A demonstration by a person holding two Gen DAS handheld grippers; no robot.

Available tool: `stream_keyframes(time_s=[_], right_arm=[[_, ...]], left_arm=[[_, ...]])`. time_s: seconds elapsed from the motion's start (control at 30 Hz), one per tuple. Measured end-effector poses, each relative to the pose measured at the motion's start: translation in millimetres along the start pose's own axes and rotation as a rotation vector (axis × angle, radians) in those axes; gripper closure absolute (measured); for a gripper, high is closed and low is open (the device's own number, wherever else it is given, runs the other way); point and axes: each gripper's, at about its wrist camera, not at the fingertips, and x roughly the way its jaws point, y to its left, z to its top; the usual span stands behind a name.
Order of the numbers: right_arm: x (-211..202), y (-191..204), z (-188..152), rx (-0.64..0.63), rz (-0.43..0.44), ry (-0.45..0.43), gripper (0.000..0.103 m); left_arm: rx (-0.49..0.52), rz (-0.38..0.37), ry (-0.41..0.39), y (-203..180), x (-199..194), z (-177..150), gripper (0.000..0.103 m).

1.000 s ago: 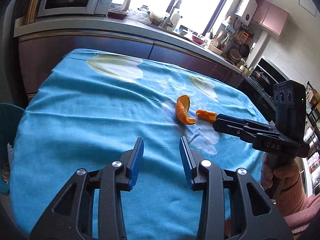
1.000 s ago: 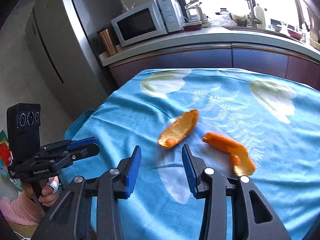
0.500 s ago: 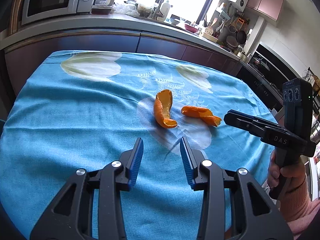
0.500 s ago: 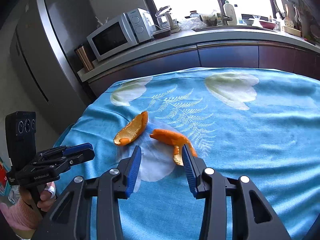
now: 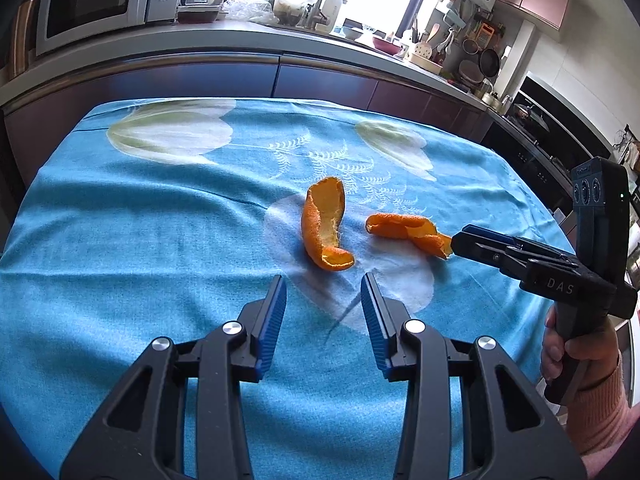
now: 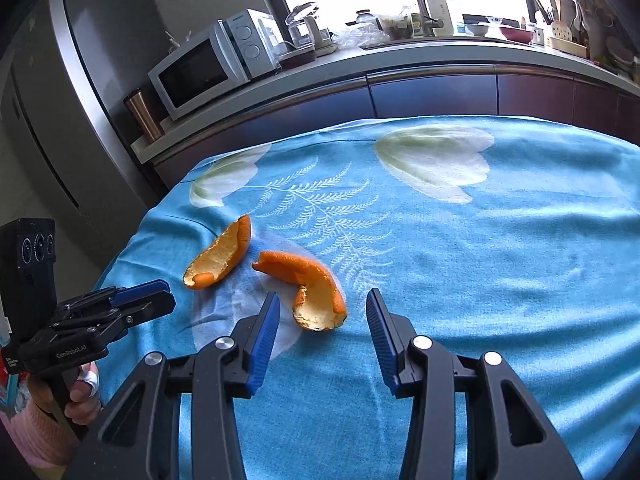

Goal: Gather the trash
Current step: 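Grasp one orange peel with the left tool while the right tool grasps the other peel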

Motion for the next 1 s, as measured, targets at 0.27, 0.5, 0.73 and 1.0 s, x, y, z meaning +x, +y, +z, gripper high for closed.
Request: stream_keyframes(time_s=[0.27,0.5,0.73,1.0], right_arm=[[9.1,-1.3,2.4,-0.012,-0.002,0.031,0.059],[18.8,1.6,2.5,-0.028,0.005,0.058,0.059],[24.2,2.2,3.1,-0.029,0.027,0.072,0.075],[19.4,-1.9,3.5,0.000,0.060,0.057,0.088]], left_arm=[[0.020,0.039,0.031,-5.4,25.4,11.7,0.066],[0.023,0.075,0.055,-4.3,39.7,17.9,0.078],[0.013,0.076,0.044,-1.3,38.4,19.7,0.085],[0.006,0.060,0.026,-0.7,30.0,14.6,0.088]])
